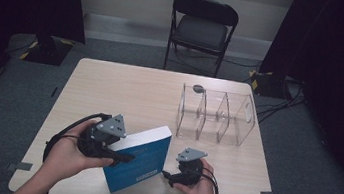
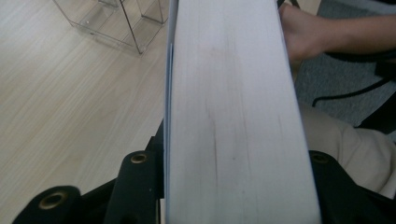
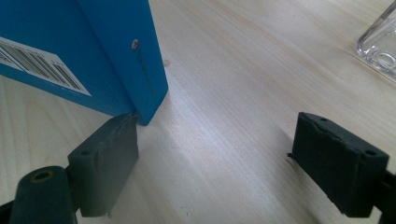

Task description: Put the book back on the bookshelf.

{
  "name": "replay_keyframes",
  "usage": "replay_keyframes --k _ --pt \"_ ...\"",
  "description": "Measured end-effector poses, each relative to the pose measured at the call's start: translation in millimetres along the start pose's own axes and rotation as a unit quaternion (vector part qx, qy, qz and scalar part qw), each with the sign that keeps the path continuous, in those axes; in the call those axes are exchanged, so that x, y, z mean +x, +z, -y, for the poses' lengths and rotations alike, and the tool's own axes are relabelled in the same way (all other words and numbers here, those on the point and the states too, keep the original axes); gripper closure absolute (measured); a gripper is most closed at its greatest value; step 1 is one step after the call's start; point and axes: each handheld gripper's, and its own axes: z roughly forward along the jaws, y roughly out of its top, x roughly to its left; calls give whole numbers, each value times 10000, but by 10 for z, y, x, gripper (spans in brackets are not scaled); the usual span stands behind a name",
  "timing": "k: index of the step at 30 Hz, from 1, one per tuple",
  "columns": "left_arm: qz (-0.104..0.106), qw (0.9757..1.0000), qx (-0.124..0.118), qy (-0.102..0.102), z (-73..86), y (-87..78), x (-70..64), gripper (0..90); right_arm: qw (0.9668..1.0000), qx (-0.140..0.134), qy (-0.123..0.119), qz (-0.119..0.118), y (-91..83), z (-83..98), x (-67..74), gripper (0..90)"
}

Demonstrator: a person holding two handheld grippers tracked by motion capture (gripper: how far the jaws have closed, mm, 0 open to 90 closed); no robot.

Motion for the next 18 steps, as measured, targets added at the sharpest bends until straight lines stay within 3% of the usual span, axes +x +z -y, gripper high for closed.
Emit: replay_keyframes --k 1,4,8,13,18 --pt "42 9999 -133 -22 18 -1 8 572 10000 4 -5 -3 0 0 0 134" --pt "45 9997 -214 -77 36 -13 13 558 10000 -1 0 -2 0 0 0 135" --pt "-22 10000 -85 -44 91 -49 29 522 10000 0 48 -2 -4 4 5 139" --pt "-81 9999 -110 -80 199 -70 56 502 10000 -9 71 15 -10 5 6 149" --pt "-57 9997 -203 -159 274 -84 82 494 9998 192 66 -20 -58 -19 -14 181"
